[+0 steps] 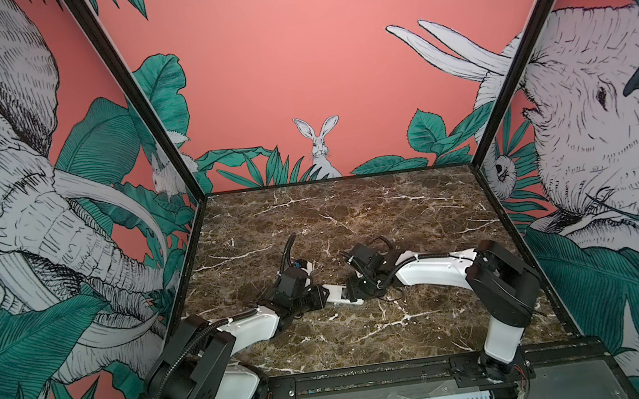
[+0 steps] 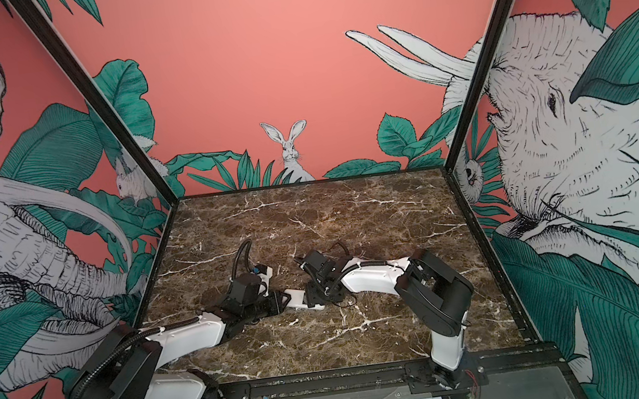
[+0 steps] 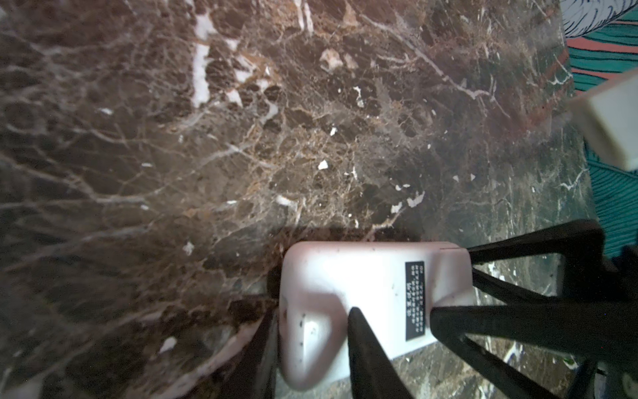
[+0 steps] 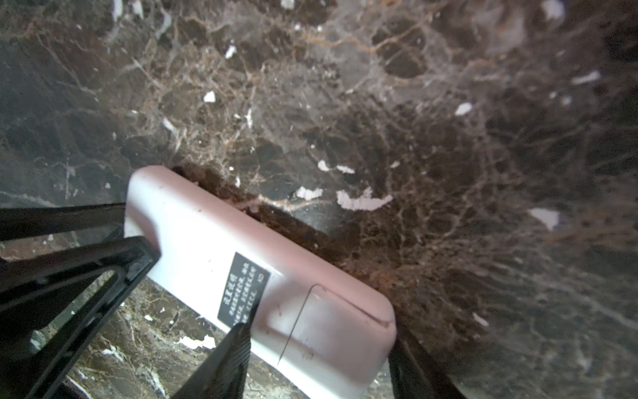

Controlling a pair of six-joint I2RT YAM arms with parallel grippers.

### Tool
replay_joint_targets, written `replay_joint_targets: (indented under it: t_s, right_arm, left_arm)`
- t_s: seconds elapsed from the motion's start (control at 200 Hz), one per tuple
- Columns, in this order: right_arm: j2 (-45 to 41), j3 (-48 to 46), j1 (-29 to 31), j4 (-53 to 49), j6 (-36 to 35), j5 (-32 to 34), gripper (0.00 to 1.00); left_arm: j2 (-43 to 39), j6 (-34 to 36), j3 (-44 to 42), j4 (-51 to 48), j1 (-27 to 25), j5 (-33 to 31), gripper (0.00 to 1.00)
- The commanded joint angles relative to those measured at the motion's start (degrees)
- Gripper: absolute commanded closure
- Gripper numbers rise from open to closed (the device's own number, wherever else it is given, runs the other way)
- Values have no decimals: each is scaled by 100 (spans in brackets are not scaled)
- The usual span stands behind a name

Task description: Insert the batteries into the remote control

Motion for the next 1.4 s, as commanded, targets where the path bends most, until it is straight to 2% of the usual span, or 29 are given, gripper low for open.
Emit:
replay_joint_targets:
  t_s: [0.0, 0.185, 0.475, 1.39]
  right_arm:
    - [-6, -194, 115, -161, 61, -133, 37]
    - [-167, -337, 108, -125, 181, -121, 36]
    - [-278, -522, 86, -49, 294, -68, 28]
    - [-671, -883, -320, -394, -74, 84, 16]
  left_arm:
    - [238, 99, -192, -431, -408, 1008, 67]
    - [249, 105, -190, -412, -411, 995, 67]
    - [241, 121, -212, -413, -412, 990, 67]
    - [407, 132, -152, -395, -411, 973, 67]
